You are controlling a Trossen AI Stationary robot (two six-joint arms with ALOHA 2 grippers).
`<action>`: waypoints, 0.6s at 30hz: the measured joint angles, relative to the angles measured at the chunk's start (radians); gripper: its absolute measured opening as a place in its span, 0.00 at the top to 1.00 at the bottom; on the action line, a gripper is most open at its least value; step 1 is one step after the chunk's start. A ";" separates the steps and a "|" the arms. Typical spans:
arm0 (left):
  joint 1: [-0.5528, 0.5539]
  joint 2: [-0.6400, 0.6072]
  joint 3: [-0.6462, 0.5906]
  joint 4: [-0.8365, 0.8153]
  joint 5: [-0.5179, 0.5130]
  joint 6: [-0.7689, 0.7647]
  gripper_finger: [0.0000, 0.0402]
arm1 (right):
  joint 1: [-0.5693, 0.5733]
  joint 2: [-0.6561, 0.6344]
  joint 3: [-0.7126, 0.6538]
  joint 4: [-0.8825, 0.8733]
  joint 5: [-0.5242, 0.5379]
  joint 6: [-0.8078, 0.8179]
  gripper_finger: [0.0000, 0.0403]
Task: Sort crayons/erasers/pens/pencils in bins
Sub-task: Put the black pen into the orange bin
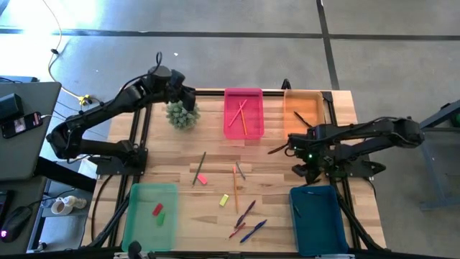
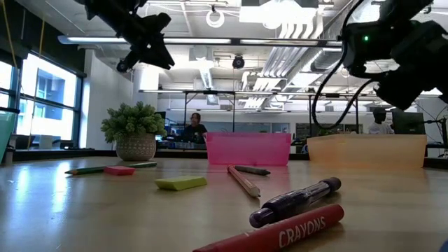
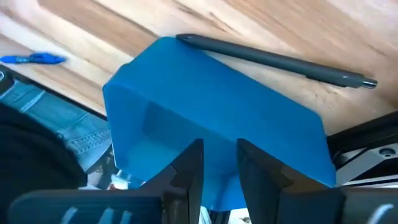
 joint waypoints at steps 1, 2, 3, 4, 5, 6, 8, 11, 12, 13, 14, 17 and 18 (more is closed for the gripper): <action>0.007 0.000 0.000 0.000 0.000 0.000 0.79 | -0.010 0.000 -0.010 0.001 0.001 -0.003 0.78; 0.013 0.000 0.000 0.002 0.001 0.000 0.79 | -0.020 0.000 -0.023 0.000 0.002 -0.009 0.78; 0.019 0.000 0.000 0.004 0.000 0.000 0.79 | -0.028 0.000 -0.035 0.000 0.006 -0.018 0.78; 0.025 0.000 0.000 0.004 0.000 0.000 0.79 | -0.035 0.000 -0.046 0.009 0.010 -0.026 0.78; 0.030 0.000 0.000 0.004 0.000 0.000 0.79 | -0.039 0.000 -0.053 0.026 0.019 -0.036 0.78; 0.033 0.000 0.000 0.004 0.000 0.000 0.79 | -0.043 0.000 -0.057 0.034 0.037 -0.051 0.78; 0.040 0.000 0.000 0.005 0.000 -0.001 0.79 | -0.049 0.000 -0.072 0.041 0.085 -0.085 0.78; 0.044 0.000 0.000 0.005 0.001 -0.003 0.79 | -0.059 0.000 -0.081 0.047 0.138 -0.140 0.78; 0.044 0.000 0.000 0.005 0.001 -0.004 0.79 | -0.062 0.001 -0.081 0.048 0.153 -0.164 0.78; 0.044 0.000 0.000 0.005 0.001 -0.009 0.79 | -0.062 0.001 -0.081 0.049 0.173 -0.187 0.78; 0.044 0.000 0.000 0.005 0.001 -0.018 0.79 | -0.062 0.001 -0.081 0.049 0.185 -0.206 0.78; 0.044 0.000 0.000 0.005 0.004 -0.026 0.79 | -0.062 0.018 -0.081 0.046 0.187 -0.231 0.78; 0.044 0.000 0.000 0.005 0.007 -0.026 0.79 | -0.062 0.030 -0.081 0.041 0.185 -0.224 0.78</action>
